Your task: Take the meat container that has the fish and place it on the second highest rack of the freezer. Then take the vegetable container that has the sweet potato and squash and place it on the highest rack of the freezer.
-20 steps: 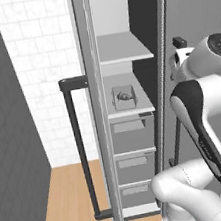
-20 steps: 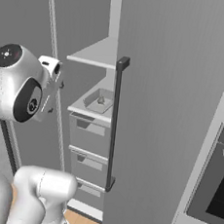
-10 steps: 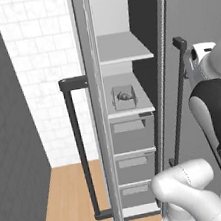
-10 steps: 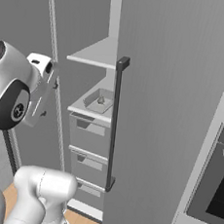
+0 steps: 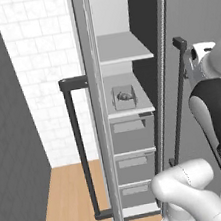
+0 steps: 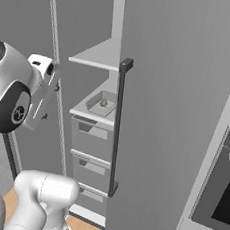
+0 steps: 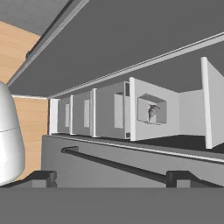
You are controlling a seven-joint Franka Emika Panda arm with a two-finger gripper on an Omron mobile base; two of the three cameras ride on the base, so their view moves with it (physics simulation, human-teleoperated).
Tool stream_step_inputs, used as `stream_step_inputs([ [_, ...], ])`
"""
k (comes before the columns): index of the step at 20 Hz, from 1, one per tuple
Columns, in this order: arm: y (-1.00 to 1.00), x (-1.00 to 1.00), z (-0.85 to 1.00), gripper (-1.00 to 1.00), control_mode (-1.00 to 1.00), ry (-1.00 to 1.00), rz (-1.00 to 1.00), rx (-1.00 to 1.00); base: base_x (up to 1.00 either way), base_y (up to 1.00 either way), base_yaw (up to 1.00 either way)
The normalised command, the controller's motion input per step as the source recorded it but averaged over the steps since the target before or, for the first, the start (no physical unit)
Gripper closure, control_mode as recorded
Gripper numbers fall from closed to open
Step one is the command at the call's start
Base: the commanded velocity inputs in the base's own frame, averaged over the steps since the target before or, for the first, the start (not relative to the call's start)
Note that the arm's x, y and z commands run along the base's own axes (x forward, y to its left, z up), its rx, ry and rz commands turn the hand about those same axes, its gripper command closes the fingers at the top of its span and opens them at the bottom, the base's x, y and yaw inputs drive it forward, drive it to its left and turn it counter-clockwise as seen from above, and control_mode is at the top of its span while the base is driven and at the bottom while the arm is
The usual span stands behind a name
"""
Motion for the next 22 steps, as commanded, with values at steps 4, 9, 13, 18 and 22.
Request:
stream_step_inputs([
  [4, 0.0, 0.0, 0.0, -1.0, 1.0, 0.0, 0.0, 0.0, 0.0, 0.0, 0.0],
  [9, 0.0, 0.0, 0.0, -1.0, 1.0, 0.0, 0.0, 0.0, -0.58, 0.0, -0.21],
  [13, 0.0, 0.0, 0.0, -1.0, 1.0, 0.0, 0.0, 0.0, -0.57, 0.0, -0.39],
  [18, 0.0, 0.0, 0.0, -1.0, 1.0, 0.0, 0.0, 0.0, -0.3, 0.0, -0.44],
  [22, 0.0, 0.0, 0.0, -1.0, 1.0, 0.0, 0.0, 0.0, -0.03, 0.0, -0.53],
])
